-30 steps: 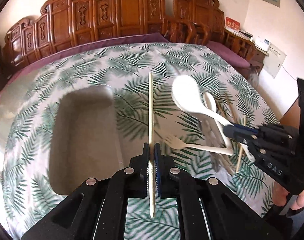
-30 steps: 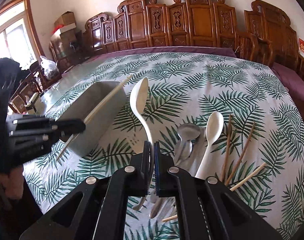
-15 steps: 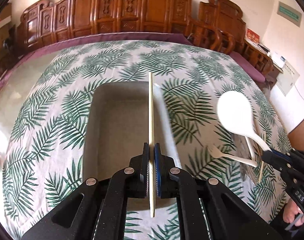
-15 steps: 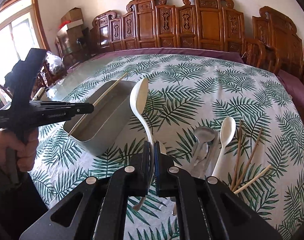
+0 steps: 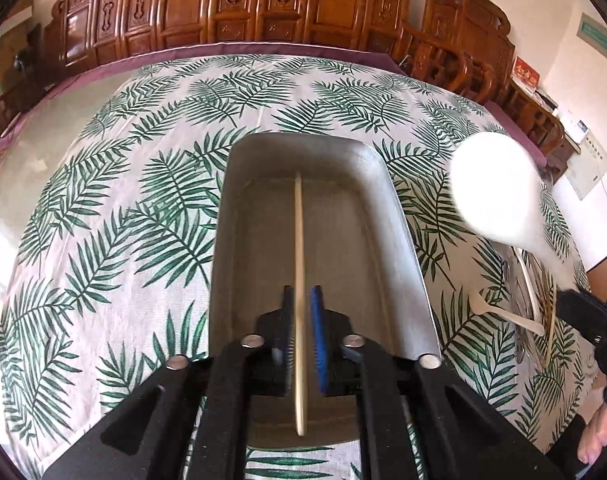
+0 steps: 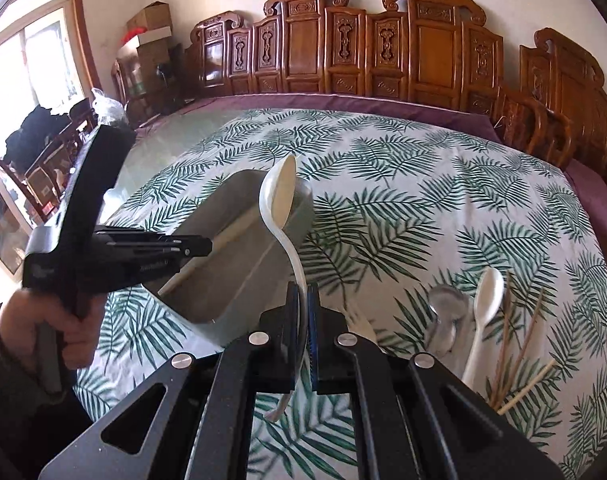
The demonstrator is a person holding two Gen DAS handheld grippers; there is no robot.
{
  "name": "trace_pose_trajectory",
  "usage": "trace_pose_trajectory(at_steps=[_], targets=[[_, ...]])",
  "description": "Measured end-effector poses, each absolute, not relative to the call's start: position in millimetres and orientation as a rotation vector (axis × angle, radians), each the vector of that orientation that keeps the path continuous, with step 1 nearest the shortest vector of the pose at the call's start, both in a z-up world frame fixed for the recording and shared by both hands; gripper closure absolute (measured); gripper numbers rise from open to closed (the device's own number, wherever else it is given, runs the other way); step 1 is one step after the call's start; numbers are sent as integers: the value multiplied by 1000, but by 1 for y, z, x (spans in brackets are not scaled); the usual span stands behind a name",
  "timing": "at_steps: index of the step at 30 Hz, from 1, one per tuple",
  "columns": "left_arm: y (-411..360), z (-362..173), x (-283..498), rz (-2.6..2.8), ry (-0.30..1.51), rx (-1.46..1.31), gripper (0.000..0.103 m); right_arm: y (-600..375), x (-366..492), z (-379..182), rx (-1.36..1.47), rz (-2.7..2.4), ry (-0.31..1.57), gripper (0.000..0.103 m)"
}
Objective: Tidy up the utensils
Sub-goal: 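Lower the chopstick into the grey tray with the left tool while the right tool drops the spoon in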
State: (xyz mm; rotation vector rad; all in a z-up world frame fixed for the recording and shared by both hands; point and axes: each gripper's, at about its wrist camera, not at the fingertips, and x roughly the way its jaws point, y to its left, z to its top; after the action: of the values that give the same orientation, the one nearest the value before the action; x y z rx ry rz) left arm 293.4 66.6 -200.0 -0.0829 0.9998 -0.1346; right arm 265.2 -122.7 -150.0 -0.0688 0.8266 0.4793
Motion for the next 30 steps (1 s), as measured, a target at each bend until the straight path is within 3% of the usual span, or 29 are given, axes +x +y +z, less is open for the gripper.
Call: trace_pose_trajectory(at_steps=[2,6,8,12,15,25,30], targets=[[70,-194,292,-135,982,-90,82,-115,270,-151,-61,484,837,97],[79,-180,285,-130,940,-89,81,-98,282,-156,-33,491,859,97],[82,-175,281,-116,922,-61,74,-88,289,-159,-18,494,872,97],[91,-164,275,-99,887,-37,72,-73,298,-165,8,501,894,97],[101,-160,275,-74,874,-46,65,-60,305,-169,18,504,910,97],[137,-153,275,-17,850,-92,65,-28,336,-189,65,487,985,97],[140,-153,275,-11,851,-97,64,-15,340,-202,98,555,1036,91]])
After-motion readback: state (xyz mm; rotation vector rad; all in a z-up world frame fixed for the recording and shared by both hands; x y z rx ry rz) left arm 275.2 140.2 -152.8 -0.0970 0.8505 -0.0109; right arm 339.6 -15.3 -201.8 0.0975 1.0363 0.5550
